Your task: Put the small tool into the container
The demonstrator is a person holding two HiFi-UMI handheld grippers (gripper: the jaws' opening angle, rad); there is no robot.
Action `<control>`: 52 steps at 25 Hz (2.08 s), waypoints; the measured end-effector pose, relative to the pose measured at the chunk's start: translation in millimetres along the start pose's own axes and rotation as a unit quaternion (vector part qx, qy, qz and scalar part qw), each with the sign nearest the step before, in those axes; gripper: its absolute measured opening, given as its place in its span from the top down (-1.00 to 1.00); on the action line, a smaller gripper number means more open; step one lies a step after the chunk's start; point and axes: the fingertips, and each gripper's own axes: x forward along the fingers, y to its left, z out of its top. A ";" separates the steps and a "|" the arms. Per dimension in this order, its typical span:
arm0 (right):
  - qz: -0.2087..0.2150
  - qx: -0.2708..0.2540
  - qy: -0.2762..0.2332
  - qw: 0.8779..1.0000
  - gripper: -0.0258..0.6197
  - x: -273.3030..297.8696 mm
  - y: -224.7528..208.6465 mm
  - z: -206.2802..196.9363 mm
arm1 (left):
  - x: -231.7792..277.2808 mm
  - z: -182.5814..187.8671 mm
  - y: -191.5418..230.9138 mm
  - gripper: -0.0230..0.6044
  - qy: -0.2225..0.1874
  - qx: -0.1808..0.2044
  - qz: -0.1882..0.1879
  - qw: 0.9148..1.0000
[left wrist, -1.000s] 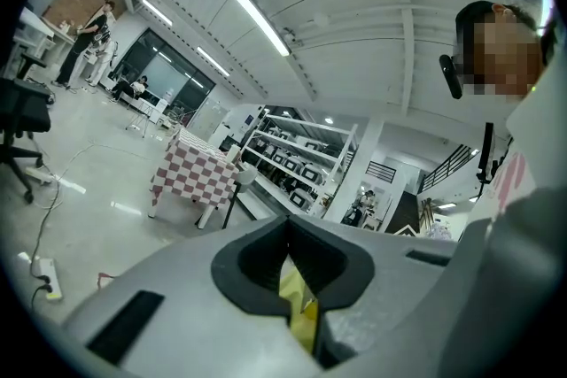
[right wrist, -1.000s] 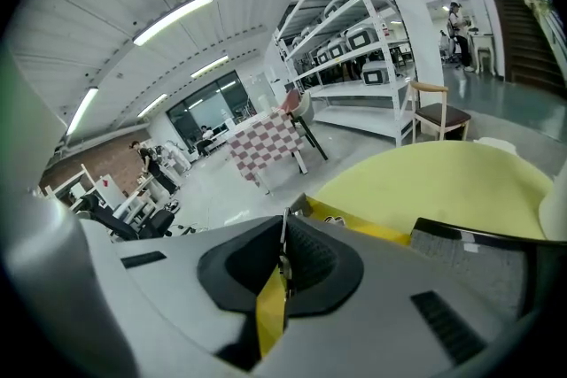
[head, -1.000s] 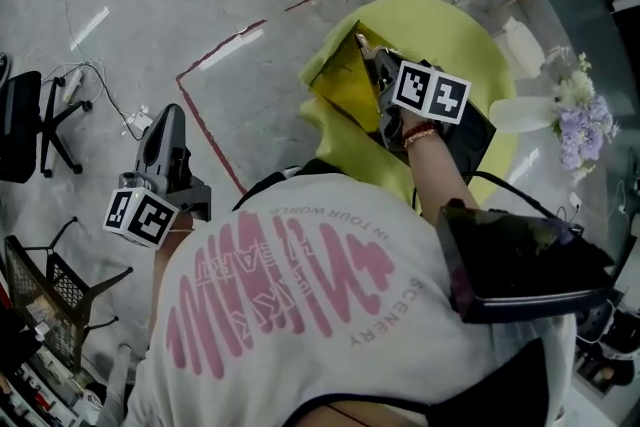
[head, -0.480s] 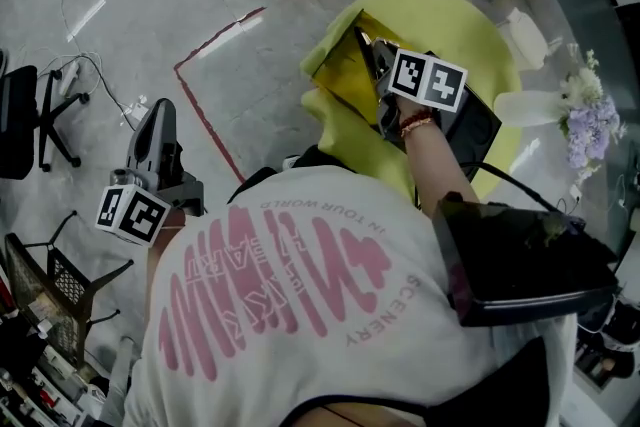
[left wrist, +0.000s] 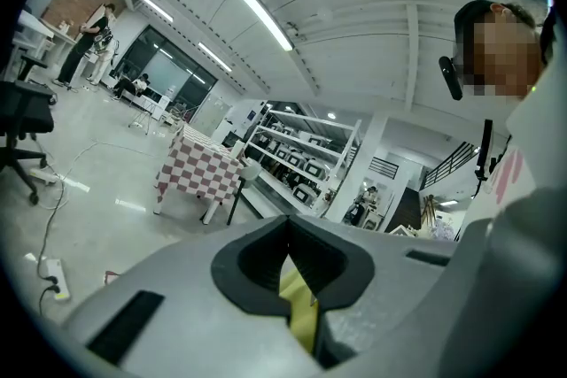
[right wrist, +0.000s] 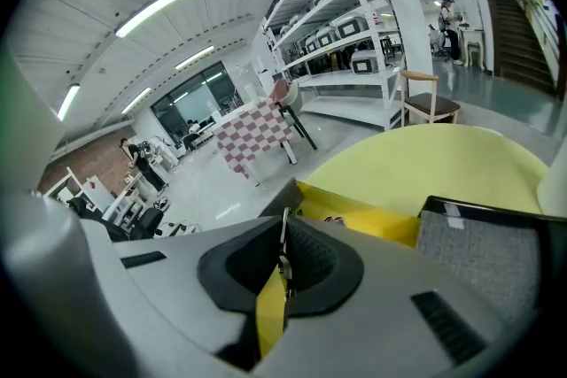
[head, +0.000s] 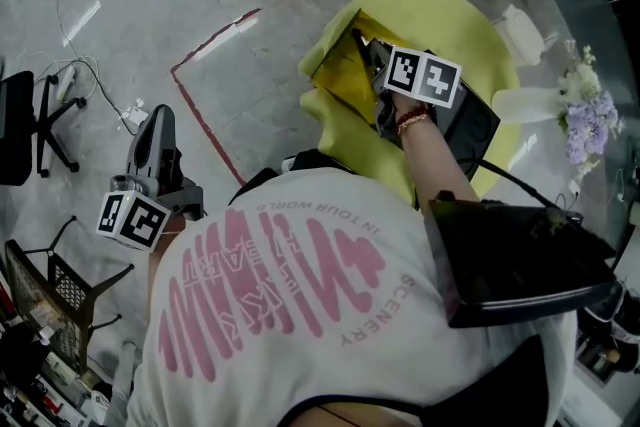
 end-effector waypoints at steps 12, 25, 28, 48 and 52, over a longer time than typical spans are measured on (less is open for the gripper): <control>-0.012 0.020 0.003 1.000 0.88 4.6 1.2 -6.8 | -9.4 10.8 6.2 0.90 -0.004 0.003 -0.001 1.000; -0.016 0.010 0.024 1.000 0.88 12.1 2.7 -20.4 | -26.8 11.8 13.1 0.90 -0.014 0.000 0.021 1.000; -0.016 0.010 0.027 0.999 0.88 13.5 3.1 -23.6 | -33.4 11.8 18.3 0.90 -0.021 -0.004 0.029 0.999; -0.019 0.044 0.049 0.998 0.89 22.4 -1.8 -28.2 | -29.4 9.6 13.4 0.90 -0.031 -0.007 0.024 0.999; -0.020 0.047 0.051 0.997 0.89 22.0 -2.5 -28.4 | -30.2 9.8 15.6 0.90 -0.031 -0.008 0.025 0.999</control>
